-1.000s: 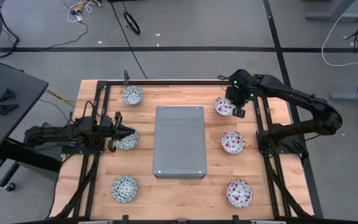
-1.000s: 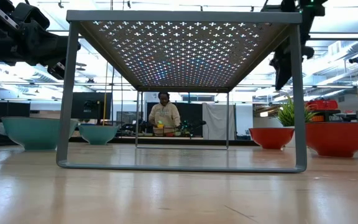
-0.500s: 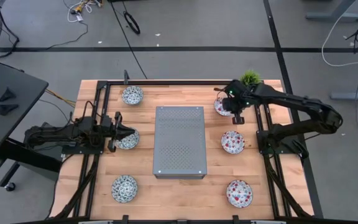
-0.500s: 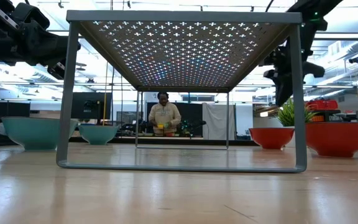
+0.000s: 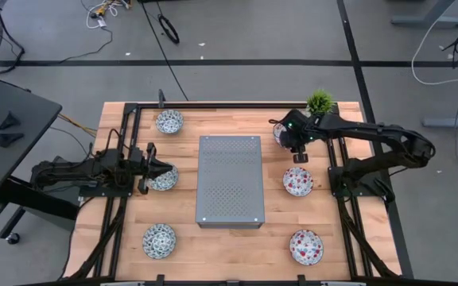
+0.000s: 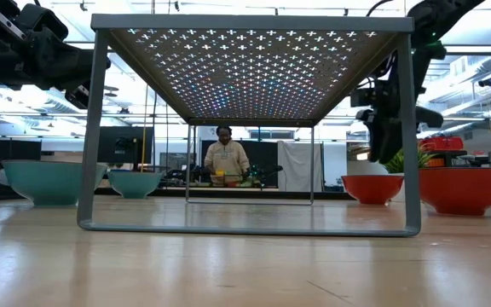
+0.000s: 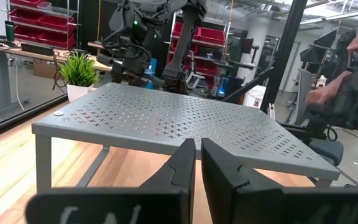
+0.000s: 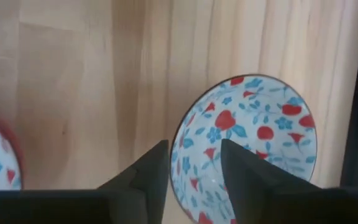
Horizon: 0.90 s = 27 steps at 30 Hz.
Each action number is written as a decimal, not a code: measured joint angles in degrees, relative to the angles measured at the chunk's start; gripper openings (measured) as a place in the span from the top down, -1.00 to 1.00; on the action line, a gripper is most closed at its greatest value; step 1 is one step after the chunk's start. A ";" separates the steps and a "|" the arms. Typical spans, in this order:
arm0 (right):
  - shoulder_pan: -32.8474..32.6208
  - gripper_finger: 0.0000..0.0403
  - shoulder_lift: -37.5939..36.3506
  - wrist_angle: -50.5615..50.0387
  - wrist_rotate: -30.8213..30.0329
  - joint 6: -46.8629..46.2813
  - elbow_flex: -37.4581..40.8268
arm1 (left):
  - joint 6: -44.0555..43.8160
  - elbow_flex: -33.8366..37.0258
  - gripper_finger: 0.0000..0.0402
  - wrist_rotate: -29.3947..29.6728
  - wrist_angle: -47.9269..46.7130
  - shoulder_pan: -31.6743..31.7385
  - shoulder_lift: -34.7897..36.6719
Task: Pick & Place Mini bowls
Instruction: Put the top red bowl on the shelf
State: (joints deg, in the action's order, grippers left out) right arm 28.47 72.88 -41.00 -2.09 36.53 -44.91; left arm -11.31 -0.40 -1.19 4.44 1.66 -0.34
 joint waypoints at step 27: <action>-0.75 0.25 9.98 7.22 -4.58 -19.58 0.86 | 0.02 0.00 0.84 0.02 -0.01 0.01 -0.02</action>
State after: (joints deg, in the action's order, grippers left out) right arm 27.73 82.86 -33.78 -6.68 16.95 -44.05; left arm -11.29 -0.41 -1.17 4.43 1.67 -0.36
